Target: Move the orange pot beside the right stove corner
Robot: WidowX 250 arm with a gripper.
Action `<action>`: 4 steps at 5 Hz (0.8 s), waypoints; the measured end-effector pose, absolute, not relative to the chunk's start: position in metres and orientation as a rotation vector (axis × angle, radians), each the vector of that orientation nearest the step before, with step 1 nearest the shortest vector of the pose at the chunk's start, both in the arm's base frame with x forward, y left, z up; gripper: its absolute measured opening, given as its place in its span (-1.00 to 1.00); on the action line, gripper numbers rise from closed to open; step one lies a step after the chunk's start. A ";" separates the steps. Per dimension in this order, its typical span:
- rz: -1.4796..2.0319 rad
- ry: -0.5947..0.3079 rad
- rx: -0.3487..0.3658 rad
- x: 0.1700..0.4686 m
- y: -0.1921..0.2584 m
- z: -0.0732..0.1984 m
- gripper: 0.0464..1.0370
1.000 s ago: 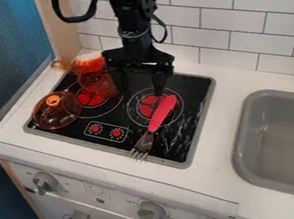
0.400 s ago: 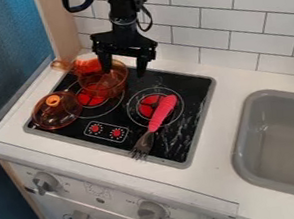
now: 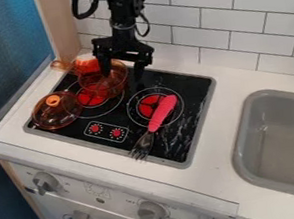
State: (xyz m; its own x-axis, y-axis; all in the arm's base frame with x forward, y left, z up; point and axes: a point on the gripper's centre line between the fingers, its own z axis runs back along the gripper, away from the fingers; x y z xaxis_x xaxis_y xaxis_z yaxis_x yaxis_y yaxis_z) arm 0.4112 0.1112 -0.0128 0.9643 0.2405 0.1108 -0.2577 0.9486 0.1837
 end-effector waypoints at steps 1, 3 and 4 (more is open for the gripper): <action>0.264 -0.079 0.167 0.414 0.114 -0.017 0.26; 0.290 -0.135 0.068 0.413 0.103 -0.018 -0.67; 0.304 -0.126 0.064 0.407 0.101 -0.019 -0.86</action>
